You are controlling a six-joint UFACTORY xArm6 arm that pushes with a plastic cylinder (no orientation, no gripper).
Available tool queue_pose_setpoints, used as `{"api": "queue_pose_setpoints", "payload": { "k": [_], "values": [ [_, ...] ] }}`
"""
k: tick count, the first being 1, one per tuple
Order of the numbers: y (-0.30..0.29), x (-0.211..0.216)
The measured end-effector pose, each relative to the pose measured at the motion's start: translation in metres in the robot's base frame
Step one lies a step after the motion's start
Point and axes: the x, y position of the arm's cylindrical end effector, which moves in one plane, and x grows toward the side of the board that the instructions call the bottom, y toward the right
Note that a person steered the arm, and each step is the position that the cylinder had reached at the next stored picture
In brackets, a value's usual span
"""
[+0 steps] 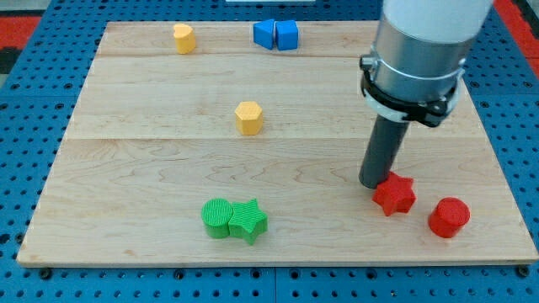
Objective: Push the yellow heart to the yellow hexagon
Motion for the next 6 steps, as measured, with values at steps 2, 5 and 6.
{"api": "queue_pose_setpoints", "payload": {
  "k": [2,5,6],
  "values": [
    [0.0,-0.017],
    [-0.004,-0.084],
    [-0.005,-0.08]
  ]
}}
